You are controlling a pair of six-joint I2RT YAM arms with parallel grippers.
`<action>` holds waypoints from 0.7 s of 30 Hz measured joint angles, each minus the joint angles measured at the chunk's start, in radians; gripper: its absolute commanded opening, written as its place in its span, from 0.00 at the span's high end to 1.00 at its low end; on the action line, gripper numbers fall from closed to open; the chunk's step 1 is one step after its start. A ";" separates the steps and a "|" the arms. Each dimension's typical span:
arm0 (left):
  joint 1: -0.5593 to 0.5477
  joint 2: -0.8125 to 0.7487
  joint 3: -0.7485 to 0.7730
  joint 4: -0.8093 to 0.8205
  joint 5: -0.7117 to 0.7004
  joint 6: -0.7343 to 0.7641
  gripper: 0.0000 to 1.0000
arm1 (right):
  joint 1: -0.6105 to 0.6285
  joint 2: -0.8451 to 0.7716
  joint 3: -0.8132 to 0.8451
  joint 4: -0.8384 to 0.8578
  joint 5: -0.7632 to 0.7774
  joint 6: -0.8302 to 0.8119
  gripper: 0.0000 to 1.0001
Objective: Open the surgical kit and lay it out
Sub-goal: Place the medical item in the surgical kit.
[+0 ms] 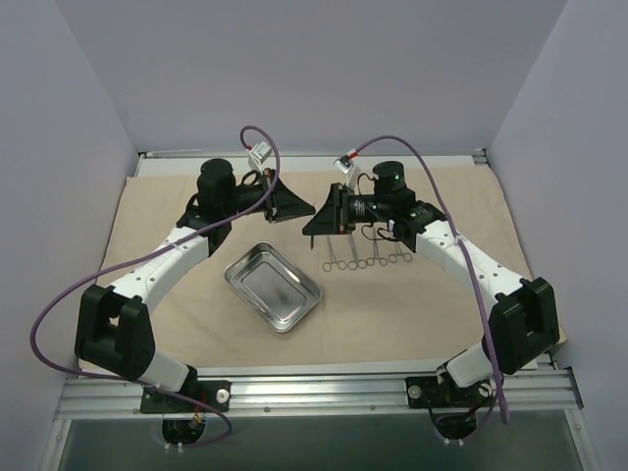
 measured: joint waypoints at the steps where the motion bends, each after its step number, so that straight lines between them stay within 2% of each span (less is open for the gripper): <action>1: 0.000 0.001 0.000 0.012 0.000 -0.005 0.98 | 0.000 0.000 -0.002 0.009 -0.006 0.006 0.96; 2: 0.000 0.005 -0.001 0.024 0.002 -0.011 0.97 | 0.000 0.000 -0.002 0.018 -0.011 0.011 1.00; 3: 0.003 0.008 -0.001 0.037 0.008 -0.014 0.91 | 0.000 0.000 -0.003 0.021 -0.011 0.023 1.00; 4: 0.005 0.012 -0.001 0.049 0.008 -0.014 0.81 | -0.001 0.000 -0.004 0.026 -0.013 0.030 1.00; 5: 0.005 0.016 -0.001 0.056 0.008 -0.013 0.64 | -0.004 0.000 -0.004 0.027 -0.012 0.032 1.00; 7: 0.007 0.017 0.003 0.044 0.009 -0.006 0.57 | -0.010 0.000 -0.005 0.005 0.005 0.025 1.00; 9: 0.008 0.017 0.019 -0.015 0.003 0.038 0.55 | -0.014 0.007 0.006 -0.056 0.041 -0.023 1.00; 12: 0.029 0.017 0.070 -0.227 -0.061 0.160 0.54 | -0.022 0.043 0.095 -0.261 0.175 -0.145 1.00; 16: 0.114 0.013 0.170 -0.543 -0.245 0.346 0.53 | -0.092 0.119 0.189 -0.497 0.525 -0.297 1.00; 21: 0.126 -0.016 0.197 -0.783 -0.428 0.501 0.54 | -0.180 0.198 0.182 -0.642 0.851 -0.415 1.00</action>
